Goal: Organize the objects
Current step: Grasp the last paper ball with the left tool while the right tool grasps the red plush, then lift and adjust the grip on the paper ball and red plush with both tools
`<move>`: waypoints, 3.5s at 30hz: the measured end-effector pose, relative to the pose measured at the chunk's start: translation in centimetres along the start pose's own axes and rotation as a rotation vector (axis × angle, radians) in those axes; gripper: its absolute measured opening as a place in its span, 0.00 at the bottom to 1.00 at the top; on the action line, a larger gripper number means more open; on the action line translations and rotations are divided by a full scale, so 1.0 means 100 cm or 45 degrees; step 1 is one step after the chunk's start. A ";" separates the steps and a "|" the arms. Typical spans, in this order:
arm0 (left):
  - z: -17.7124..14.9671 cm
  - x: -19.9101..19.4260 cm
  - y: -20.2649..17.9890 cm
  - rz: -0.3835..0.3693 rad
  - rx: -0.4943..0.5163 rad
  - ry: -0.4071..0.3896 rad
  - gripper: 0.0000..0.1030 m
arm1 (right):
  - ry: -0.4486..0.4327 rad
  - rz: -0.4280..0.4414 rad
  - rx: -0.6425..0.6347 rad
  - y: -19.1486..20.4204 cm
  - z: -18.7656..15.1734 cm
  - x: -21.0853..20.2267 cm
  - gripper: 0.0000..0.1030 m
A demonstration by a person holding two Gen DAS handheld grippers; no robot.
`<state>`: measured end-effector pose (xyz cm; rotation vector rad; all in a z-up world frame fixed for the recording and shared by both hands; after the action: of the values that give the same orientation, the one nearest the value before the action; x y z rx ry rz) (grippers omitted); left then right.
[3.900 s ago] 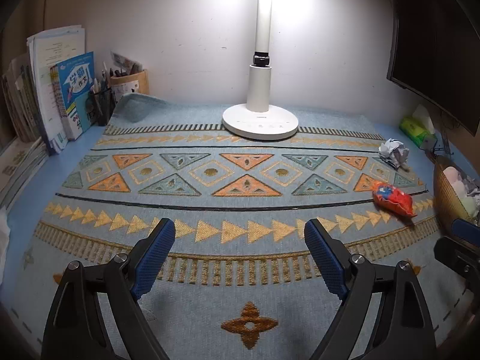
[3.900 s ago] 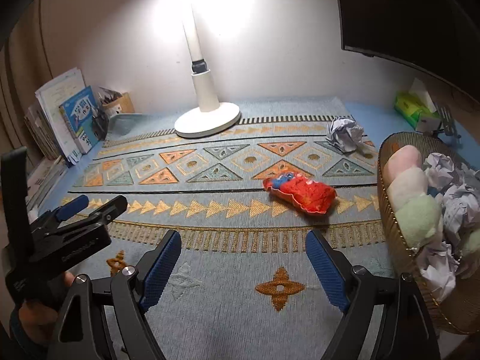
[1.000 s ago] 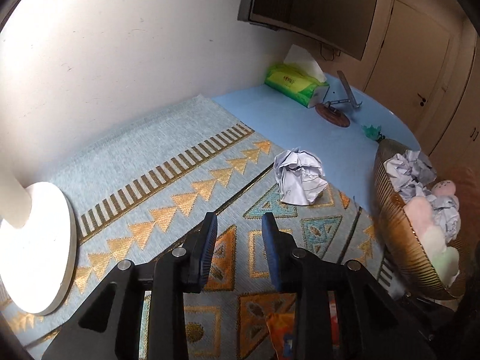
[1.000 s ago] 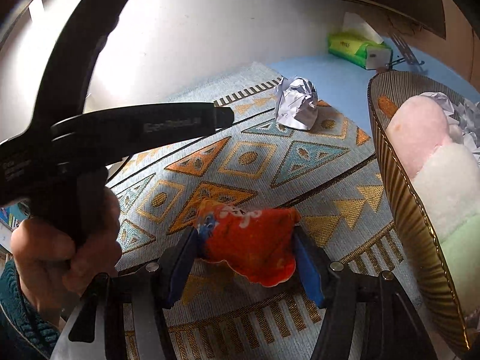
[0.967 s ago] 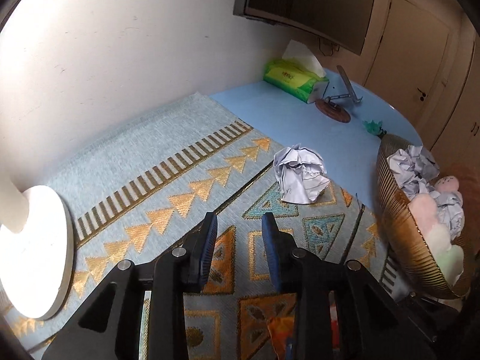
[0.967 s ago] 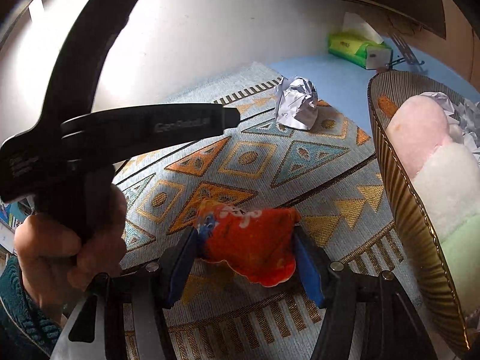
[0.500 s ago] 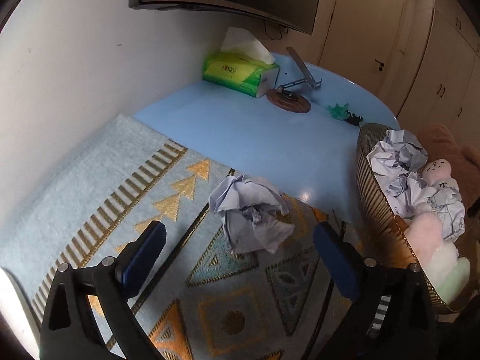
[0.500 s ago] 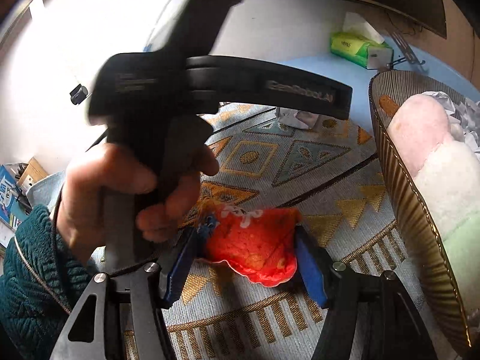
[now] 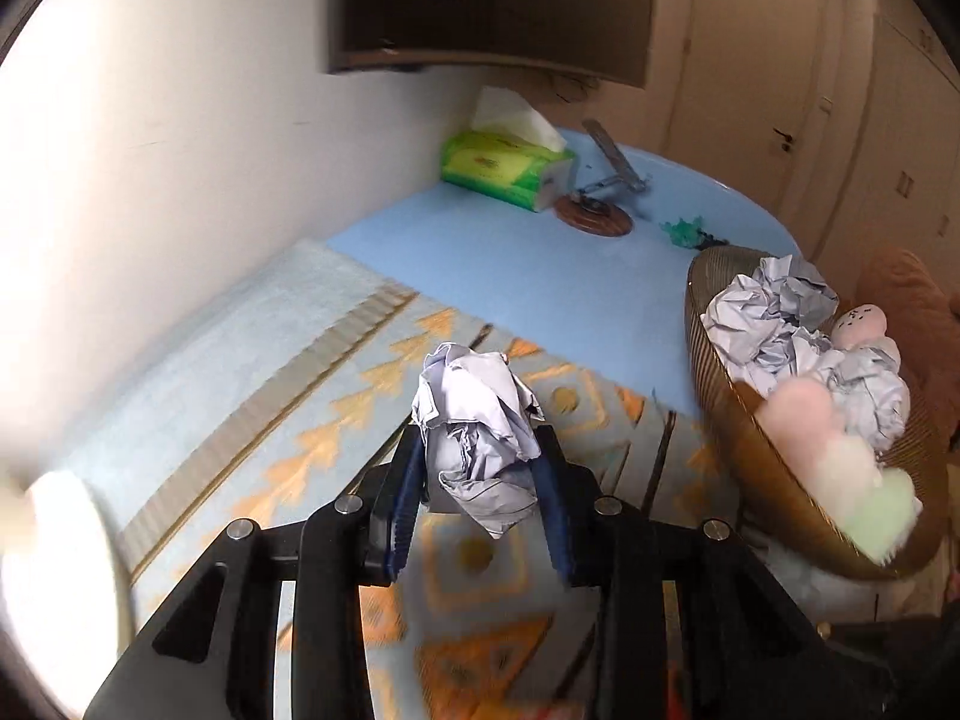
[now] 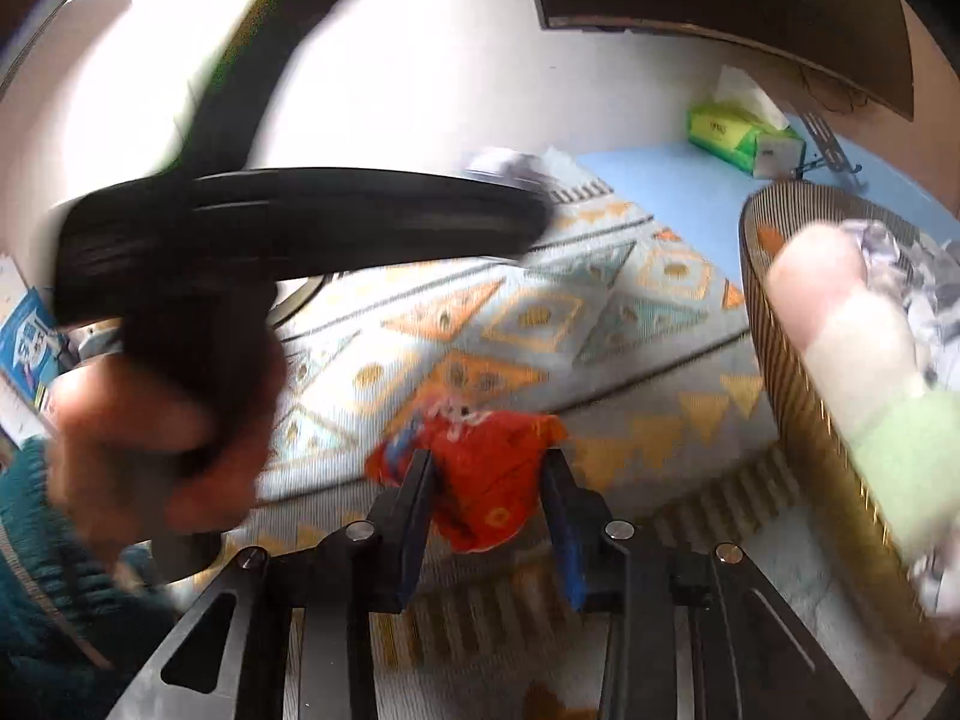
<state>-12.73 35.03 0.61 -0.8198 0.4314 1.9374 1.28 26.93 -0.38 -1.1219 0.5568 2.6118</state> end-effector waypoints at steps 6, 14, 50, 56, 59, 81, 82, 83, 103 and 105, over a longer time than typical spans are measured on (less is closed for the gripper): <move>-0.062 -0.087 0.011 0.284 -0.107 0.025 0.32 | 0.114 0.235 0.179 -0.003 -0.019 -0.010 0.26; -0.172 -0.187 0.003 0.517 -0.400 0.001 0.31 | 0.125 0.171 -0.017 0.015 -0.008 -0.006 0.68; -0.262 -0.199 0.020 0.822 -0.641 0.112 0.50 | 0.122 0.062 -0.551 0.049 -0.035 0.013 0.71; -0.262 -0.204 0.024 0.896 -0.645 0.101 0.36 | 0.164 0.059 -0.467 0.051 -0.038 0.016 0.46; -0.261 -0.203 0.039 0.865 -0.736 0.087 0.36 | 0.181 0.135 -0.402 0.055 -0.043 0.011 0.46; -0.263 -0.201 0.045 0.785 -0.791 0.050 0.67 | 0.029 0.040 -0.409 0.053 -0.035 -0.001 0.89; -0.264 -0.196 0.043 0.762 -0.779 0.077 0.57 | 0.038 0.050 -0.406 0.053 -0.035 0.000 0.89; -0.266 -0.193 0.042 0.764 -0.773 0.105 0.55 | 0.053 0.058 -0.403 0.053 -0.035 0.002 0.89; -0.257 -0.209 0.038 0.786 -0.772 -0.029 0.35 | 0.070 0.182 -0.414 0.067 -0.042 -0.009 0.35; -0.253 -0.211 0.035 0.753 -0.751 -0.051 0.35 | 0.086 0.236 -0.358 0.061 -0.046 -0.020 0.35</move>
<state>0.14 4.71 -2.81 -1.1052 0.0625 2.6916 3.39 19.28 -0.30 -1.3010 0.3266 2.8900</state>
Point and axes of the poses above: each gripper's, at about its wrist camera, not at the fingertips, and x roughly the way its jaws point, y to its left, z to its top, the point moved 8 cm from there along x, roughly the way its jaws point, and after that the axes turned 2 degrees about x, right-handed, at the moved point
